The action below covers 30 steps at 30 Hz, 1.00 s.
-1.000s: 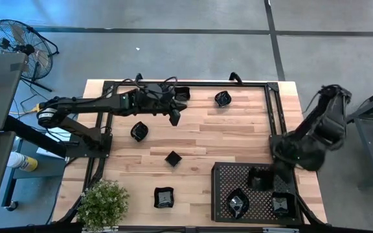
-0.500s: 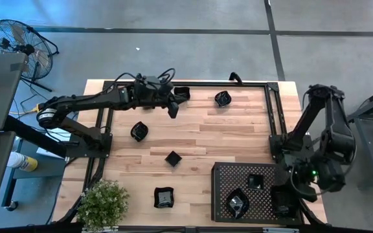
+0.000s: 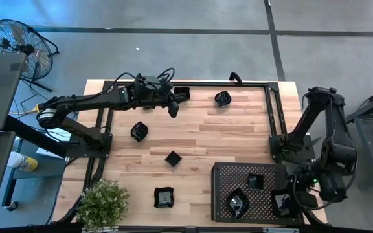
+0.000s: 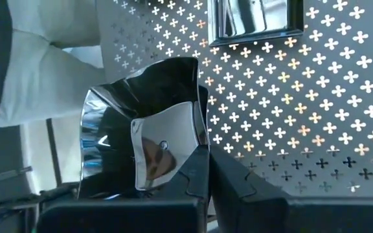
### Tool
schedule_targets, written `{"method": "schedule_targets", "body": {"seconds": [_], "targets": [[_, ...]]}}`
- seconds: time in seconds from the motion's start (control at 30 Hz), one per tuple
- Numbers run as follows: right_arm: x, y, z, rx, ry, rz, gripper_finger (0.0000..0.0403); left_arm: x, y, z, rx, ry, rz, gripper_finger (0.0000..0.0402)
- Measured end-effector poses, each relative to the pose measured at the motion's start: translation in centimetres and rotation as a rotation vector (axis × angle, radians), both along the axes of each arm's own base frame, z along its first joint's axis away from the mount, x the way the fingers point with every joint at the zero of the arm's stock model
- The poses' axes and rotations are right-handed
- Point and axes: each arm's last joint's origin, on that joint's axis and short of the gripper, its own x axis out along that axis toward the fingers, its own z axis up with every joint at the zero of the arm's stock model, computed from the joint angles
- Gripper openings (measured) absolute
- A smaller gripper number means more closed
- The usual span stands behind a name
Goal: Pick & Place Mini shaped plates
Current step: Stack the black distorted square plate on top of the black distorted square plate on the shelf, then stack the black leaf-shaped plate on top of the black leaf-shaped plate on the shelf
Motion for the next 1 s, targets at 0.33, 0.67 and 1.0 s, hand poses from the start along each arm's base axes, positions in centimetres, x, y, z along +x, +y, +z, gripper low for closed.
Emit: {"method": "schedule_targets", "body": {"seconds": [0.33,0.67,1.0], "targets": [[0.2,1.0,-0.8,-0.043,0.034,0.027,0.0030,0.0,0.1,0.0,-0.004,-0.001,0.023,0.0005],[-0.1,0.5,0.2,0.023,0.062,0.043,0.0093,-0.6,0.0,-1.3,-0.059,0.131,0.058,0.0004],[2.0,-3.9,3.2,0.080,-0.168,-0.114,0.0009,-1.3,-0.5,-6.2,-0.092,0.129,-0.018,0.0001]]}}
